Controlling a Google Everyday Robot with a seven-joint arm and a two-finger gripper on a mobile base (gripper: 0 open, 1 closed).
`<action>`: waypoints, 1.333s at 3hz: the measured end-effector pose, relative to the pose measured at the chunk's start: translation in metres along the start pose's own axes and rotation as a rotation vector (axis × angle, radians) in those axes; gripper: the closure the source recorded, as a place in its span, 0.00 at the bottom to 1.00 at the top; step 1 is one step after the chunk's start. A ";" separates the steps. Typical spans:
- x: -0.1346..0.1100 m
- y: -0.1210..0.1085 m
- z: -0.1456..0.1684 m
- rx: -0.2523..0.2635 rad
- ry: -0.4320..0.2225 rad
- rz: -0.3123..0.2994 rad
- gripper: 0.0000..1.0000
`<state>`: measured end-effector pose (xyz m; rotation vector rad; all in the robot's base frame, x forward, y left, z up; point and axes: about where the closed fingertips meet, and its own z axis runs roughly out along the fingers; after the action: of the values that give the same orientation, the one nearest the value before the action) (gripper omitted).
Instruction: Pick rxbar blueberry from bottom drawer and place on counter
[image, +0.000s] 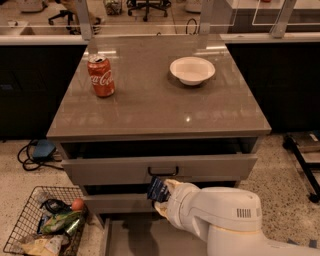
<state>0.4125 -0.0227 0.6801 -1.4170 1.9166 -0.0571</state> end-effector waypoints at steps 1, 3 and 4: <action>-0.024 -0.014 -0.015 0.059 -0.005 -0.023 1.00; -0.073 -0.079 -0.053 0.177 -0.102 -0.059 1.00; -0.109 -0.117 -0.085 0.248 -0.172 -0.101 1.00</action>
Offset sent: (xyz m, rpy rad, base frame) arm 0.0441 -0.0223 0.1803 0.0164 -0.2034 -0.0154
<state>0.4707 -0.0086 0.8513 -1.3054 1.6364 -0.2075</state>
